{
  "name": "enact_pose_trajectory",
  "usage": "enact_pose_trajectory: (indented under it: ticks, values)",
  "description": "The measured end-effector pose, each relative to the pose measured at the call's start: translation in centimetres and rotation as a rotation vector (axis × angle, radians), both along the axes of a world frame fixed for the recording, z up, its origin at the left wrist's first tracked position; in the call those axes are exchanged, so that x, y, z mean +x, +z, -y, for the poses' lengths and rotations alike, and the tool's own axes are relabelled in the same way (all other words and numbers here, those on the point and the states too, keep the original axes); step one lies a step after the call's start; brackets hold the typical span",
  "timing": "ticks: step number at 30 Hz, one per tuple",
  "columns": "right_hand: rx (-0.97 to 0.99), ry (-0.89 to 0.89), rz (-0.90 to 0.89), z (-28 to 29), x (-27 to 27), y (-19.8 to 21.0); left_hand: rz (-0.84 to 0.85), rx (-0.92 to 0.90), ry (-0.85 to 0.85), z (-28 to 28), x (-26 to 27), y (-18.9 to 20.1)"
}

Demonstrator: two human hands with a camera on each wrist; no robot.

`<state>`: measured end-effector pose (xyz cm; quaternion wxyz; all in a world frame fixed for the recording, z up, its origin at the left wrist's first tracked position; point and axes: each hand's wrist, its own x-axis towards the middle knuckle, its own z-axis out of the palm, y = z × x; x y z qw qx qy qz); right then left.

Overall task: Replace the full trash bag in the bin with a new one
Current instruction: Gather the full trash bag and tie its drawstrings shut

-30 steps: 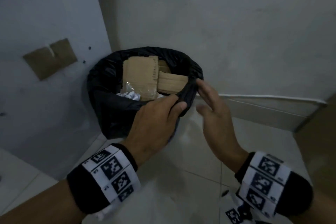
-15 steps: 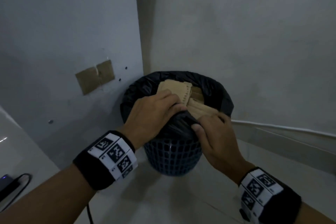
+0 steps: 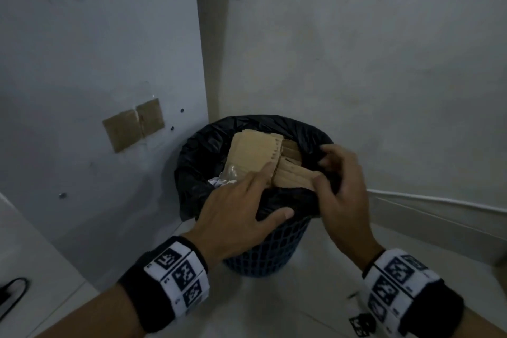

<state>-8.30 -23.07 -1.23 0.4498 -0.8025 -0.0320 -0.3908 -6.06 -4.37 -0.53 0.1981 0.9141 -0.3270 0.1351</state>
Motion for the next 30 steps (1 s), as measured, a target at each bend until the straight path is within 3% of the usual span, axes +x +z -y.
enact_pose_trajectory:
  ticks: [2,3,5,7,9,12,15,19,21,25,30]
  values:
    - [0.169,-0.114,-0.038,1.2,-1.1,-0.5,-0.067,-0.115,0.011,-0.1,0.1,0.1]
    - [0.289,-0.171,-0.16,2.0,-1.4,-0.8,-0.1,-0.198,0.007,0.0,0.1,0.3]
    - [0.666,-0.204,-0.611,3.6,-1.6,-1.6,-0.131,-0.37,0.013,0.0,0.2,0.4]
    - [1.093,-0.042,-0.989,4.8,-2.1,-2.0,-0.135,-0.459,0.037,0.1,0.2,0.4]
    - [1.243,0.153,-1.094,5.4,-2.2,-2.2,-0.156,-0.403,0.069,0.2,0.1,0.6]
    - [1.152,0.291,-1.092,4.9,-1.7,-1.5,-0.111,-0.2,0.134,0.5,0.0,0.5]
    - [1.123,0.269,-0.973,4.0,-1.4,-0.3,-0.014,-0.099,0.186,0.7,0.2,0.0]
    - [1.184,0.134,-0.595,4.9,-1.3,1.0,0.028,-0.11,0.175,0.5,0.4,-0.3]
    - [1.107,0.057,-0.387,5.5,-1.6,2.4,0.038,-0.13,0.179,0.4,0.5,-0.4]
    - [0.71,-0.007,-0.167,4.8,-1.4,4.9,0.107,-0.183,0.122,0.1,0.4,-0.7]
    - [-0.086,-0.001,-0.168,3.4,-0.2,2.3,0.121,-0.196,0.002,-1.8,1.0,-1.0]
